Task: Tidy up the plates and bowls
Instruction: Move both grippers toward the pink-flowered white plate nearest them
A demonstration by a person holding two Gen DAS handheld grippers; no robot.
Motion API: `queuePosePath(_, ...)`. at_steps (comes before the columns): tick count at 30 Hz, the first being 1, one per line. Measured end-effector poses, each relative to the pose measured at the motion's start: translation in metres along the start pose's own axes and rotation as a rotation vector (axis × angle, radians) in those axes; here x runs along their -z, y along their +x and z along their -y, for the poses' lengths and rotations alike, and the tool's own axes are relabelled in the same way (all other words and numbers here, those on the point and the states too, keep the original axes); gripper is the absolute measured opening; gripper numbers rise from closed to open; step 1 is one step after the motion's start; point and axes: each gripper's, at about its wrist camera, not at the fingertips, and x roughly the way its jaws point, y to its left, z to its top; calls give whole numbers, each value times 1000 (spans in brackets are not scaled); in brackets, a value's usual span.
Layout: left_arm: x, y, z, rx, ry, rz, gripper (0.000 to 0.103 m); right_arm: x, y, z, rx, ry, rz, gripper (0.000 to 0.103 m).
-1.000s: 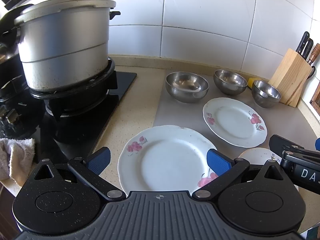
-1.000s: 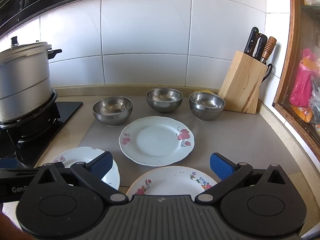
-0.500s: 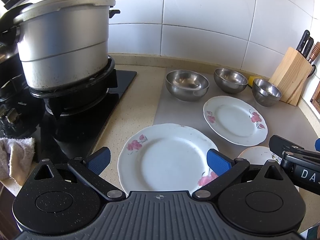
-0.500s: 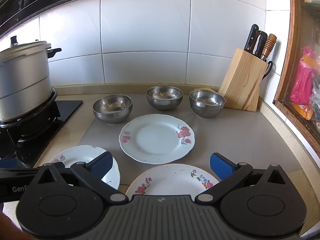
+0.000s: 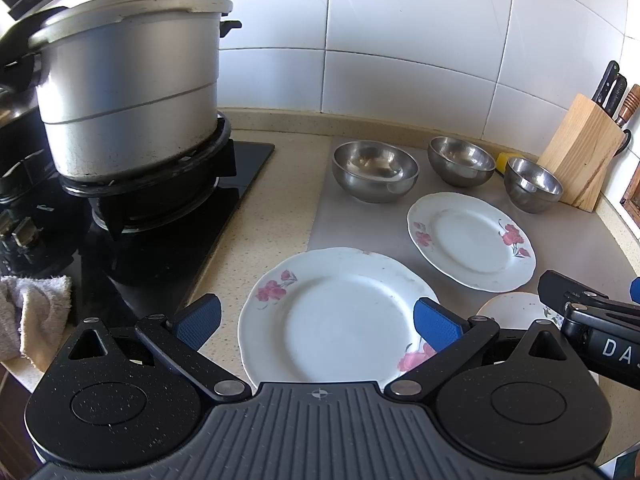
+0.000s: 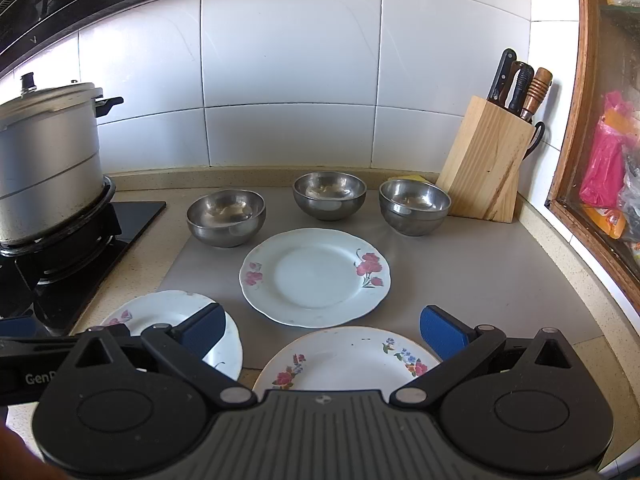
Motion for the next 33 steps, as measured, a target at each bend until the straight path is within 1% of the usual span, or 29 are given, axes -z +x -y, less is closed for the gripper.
queuePosePath(33,7,-4,-10,-12,-8,-12,98,7,-1,-7,-13,2,-13,82)
